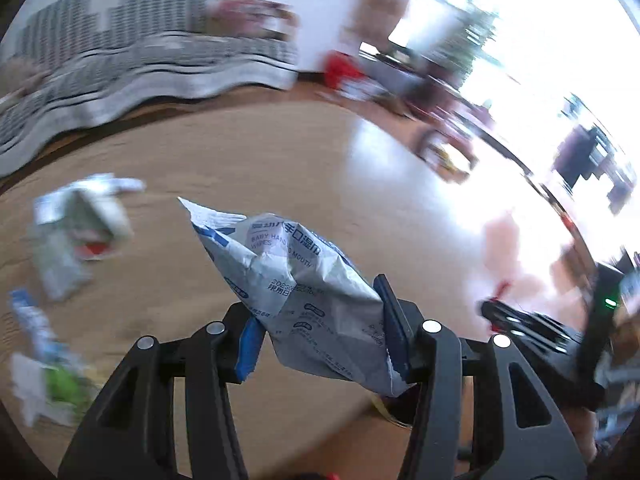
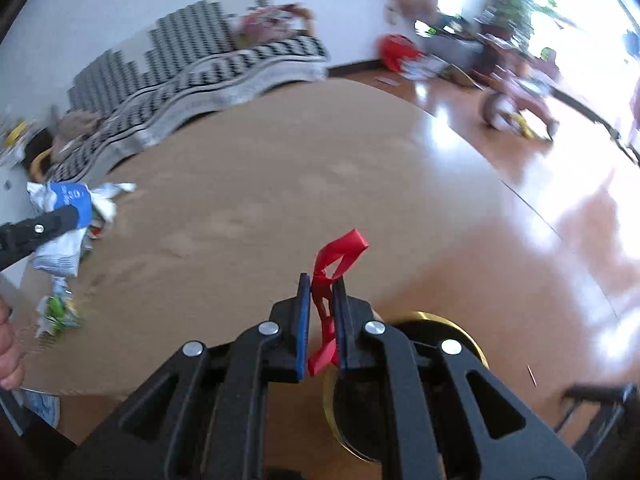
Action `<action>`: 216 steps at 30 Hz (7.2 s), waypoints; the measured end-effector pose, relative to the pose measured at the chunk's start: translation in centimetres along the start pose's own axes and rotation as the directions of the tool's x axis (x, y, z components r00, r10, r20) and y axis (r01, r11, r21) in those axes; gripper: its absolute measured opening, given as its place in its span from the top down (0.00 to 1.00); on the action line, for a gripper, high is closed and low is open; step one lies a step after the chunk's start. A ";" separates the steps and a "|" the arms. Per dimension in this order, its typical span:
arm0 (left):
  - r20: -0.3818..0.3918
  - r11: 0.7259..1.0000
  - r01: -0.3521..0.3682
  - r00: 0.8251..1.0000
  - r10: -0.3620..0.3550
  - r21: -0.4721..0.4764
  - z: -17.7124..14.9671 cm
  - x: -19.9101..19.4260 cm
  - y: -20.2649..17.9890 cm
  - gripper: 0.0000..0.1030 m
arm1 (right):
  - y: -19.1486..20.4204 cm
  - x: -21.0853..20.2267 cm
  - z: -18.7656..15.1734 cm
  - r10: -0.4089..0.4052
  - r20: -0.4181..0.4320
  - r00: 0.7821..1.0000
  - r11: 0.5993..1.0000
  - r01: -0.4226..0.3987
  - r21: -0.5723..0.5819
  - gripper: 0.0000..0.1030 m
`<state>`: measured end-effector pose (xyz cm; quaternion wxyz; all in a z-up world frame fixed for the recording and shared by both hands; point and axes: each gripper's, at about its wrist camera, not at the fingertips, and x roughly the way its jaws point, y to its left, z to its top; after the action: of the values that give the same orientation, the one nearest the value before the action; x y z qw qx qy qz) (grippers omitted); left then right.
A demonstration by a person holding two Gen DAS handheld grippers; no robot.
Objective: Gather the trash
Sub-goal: 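Carry the wrapper and ribbon over the black bin and open both tools, then grasp the blue crumpled wrapper with the left tool while the right tool grasps the yellow-green snack wrapper, then carry both wrappers over the bin and open both tools to drop them, then grasp the green cigarette box with the left tool while the right tool grasps the green-red container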
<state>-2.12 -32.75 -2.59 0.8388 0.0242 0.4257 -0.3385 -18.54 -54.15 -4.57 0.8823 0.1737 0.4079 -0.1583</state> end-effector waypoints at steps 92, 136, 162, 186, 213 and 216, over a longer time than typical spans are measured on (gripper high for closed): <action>-0.086 0.914 -0.247 0.969 0.231 -0.321 -5.7 -6.7 33.0 0.08 | 37.4 9.6 -3.8 0.298 -0.282 0.912 0.808 -0.398 -0.434 0.33; 0.068 0.997 -0.063 0.995 0.067 -0.052 1.6 -2.7 10.0 0.73 | 11.4 0.1 0.8 0.124 0.071 0.990 0.991 -0.120 -0.059 0.80; -0.365 0.883 0.325 0.910 -0.195 0.339 -9.0 15.1 -16.5 0.73 | -13.2 -0.1 -10.4 -0.105 -0.049 0.993 0.948 0.115 0.297 0.80; -0.324 0.923 0.295 0.923 -0.209 0.248 -8.2 13.5 -14.2 0.39 | -11.9 1.0 -9.7 -0.071 -0.075 0.995 0.958 0.089 0.271 0.80; 0.053 0.996 -0.093 0.994 0.094 -0.013 -0.6 -5.9 10.7 0.10 | 8.4 0.8 -0.6 0.128 0.010 0.992 0.991 -0.128 -0.031 0.31; 0.053 0.983 -0.158 0.985 0.164 -0.096 -1.1 -7.2 15.9 0.10 | 14.0 1.8 0.9 0.178 -0.004 0.984 0.979 -0.177 -0.104 0.31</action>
<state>3.51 -16.22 -1.93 0.8763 0.0098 0.4116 -0.2502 -10.90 -42.35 -2.95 0.9018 0.1626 0.3963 -0.0578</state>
